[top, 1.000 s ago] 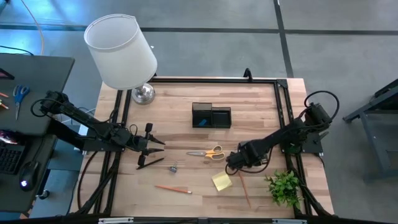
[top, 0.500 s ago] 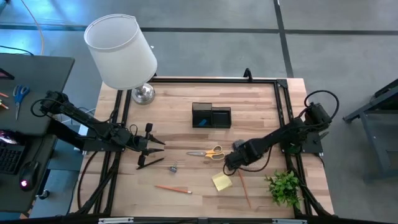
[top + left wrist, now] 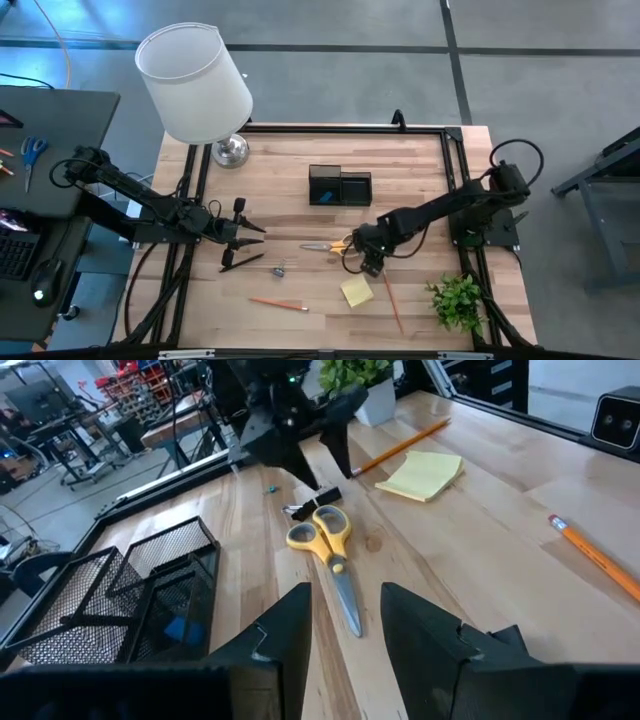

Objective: Pick and place office supplies into organizer
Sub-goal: Put the bottom right black binder clip into the black desk organizer

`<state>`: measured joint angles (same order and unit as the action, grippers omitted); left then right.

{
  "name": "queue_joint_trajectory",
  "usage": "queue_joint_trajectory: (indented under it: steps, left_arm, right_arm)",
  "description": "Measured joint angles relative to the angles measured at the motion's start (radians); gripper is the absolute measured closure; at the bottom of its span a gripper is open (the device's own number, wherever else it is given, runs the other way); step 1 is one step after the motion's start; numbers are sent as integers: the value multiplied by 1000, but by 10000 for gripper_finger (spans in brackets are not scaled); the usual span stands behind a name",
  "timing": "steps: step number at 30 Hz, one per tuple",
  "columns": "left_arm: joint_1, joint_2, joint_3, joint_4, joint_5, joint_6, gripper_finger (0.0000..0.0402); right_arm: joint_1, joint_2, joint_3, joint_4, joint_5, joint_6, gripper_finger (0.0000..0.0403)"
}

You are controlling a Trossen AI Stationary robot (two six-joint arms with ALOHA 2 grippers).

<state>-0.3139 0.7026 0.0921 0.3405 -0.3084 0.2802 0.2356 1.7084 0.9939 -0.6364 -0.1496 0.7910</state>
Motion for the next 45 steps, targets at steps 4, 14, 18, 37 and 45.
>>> queue_joint_trajectory:
  steps: [4, 14, 18, 37, 45]
  left_arm:
    - [0, 0, 0, 0, 0, 0, 291]
    - [0, 0, 0, -71, 0, -143, 291]
    - [-1, 0, 0, -101, 0, -224, 291]
    - [-1, 0, 0, -170, -18, -315, 291]
    - [-1, 0, 0, -172, -18, -314, 291]
  right_arm:
    - [-8, 0, 78, -45, 88, -257, 151]
    - [71, -1, 76, -146, 151, -486, 151]
    - [86, -1, 37, -41, 177, -520, 151]
    - [88, 2, -97, 163, 200, -555, 151]
    - [93, 3, -98, 158, 224, -522, 156]
